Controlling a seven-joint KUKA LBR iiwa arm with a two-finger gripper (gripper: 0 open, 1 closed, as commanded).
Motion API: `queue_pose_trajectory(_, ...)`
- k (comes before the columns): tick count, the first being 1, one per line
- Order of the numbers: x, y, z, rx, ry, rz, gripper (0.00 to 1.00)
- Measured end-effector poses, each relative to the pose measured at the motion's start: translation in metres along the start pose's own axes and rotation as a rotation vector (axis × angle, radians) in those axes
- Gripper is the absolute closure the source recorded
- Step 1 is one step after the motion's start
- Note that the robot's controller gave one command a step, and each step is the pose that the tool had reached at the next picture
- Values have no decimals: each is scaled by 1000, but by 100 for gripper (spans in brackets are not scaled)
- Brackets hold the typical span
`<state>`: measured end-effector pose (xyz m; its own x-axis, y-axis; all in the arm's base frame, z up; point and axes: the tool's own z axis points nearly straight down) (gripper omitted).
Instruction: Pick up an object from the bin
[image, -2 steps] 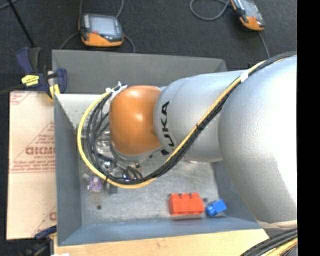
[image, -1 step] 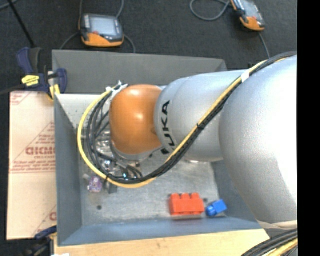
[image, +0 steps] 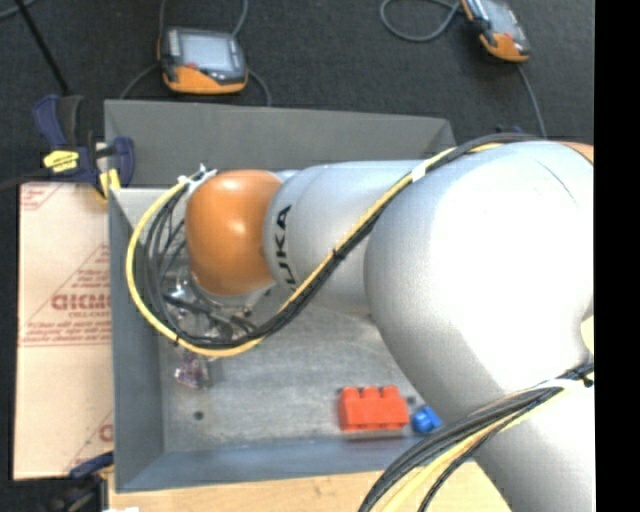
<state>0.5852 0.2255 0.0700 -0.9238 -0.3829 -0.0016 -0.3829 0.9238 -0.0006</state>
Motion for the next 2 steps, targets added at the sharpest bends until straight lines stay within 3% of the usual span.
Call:
queue_pose_trajectory(1,-1,0,-3,-1,-3,3,100)
queue_pose_trajectory(2,-6,-8,-137,1,-12,-4,100)
